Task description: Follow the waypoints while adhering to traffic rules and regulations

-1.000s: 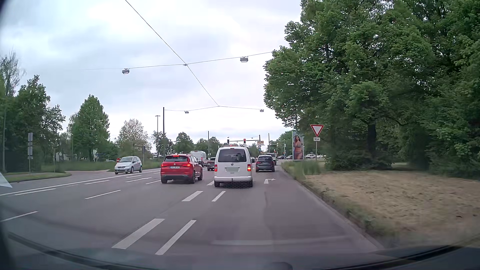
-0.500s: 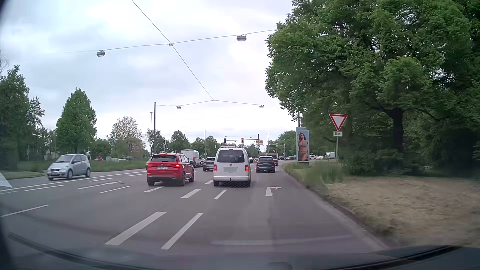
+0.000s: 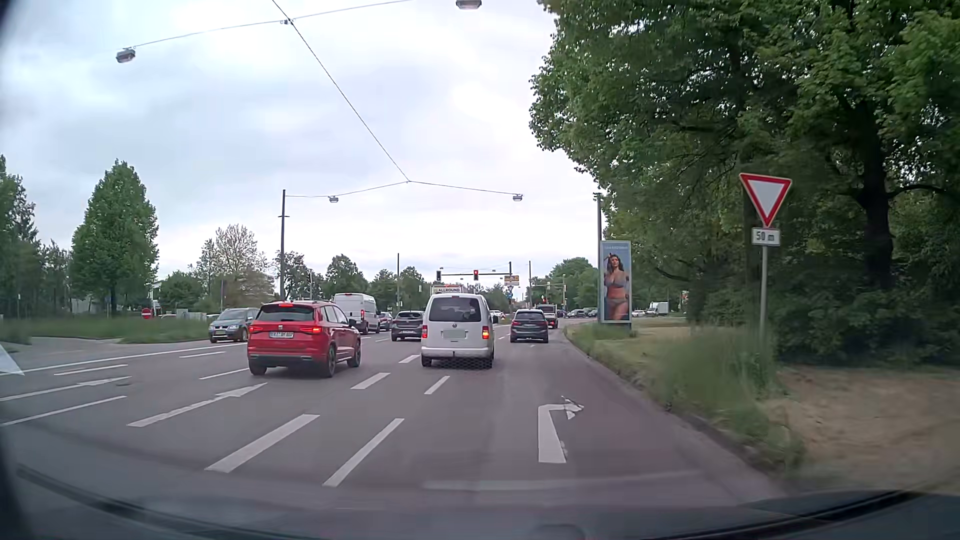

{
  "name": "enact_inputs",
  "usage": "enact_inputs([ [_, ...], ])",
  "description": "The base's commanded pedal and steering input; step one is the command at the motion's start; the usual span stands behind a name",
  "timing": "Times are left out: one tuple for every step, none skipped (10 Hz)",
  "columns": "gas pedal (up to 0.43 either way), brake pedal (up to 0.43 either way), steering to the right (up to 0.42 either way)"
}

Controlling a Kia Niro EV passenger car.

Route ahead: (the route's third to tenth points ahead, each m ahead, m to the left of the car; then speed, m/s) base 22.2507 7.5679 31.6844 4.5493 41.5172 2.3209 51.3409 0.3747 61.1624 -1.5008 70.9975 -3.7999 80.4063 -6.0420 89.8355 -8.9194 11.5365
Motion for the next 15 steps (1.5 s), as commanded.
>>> enact_inputs([
  [0.28,0.0,0.011],
  [0.268,0.0,0.011],
  [0.268,0.0,0.011],
  [0.24,0.0,0.011],
  [0.11,0.0,0.011],
  [0.059,0.0,0.011],
  [0.028,0.0,0.011],
  [0.0,0.0,0.011],
  [0.0,0.0,0.011],
  [0.0,0.0,0.011],
  [0.0,0.0,0.009],
  [0.0,0.0,0.009],
  [0.0,0.0,0.009],
  [0.0,0.0,0.009],
  [0.0,0.0,0.009],
])
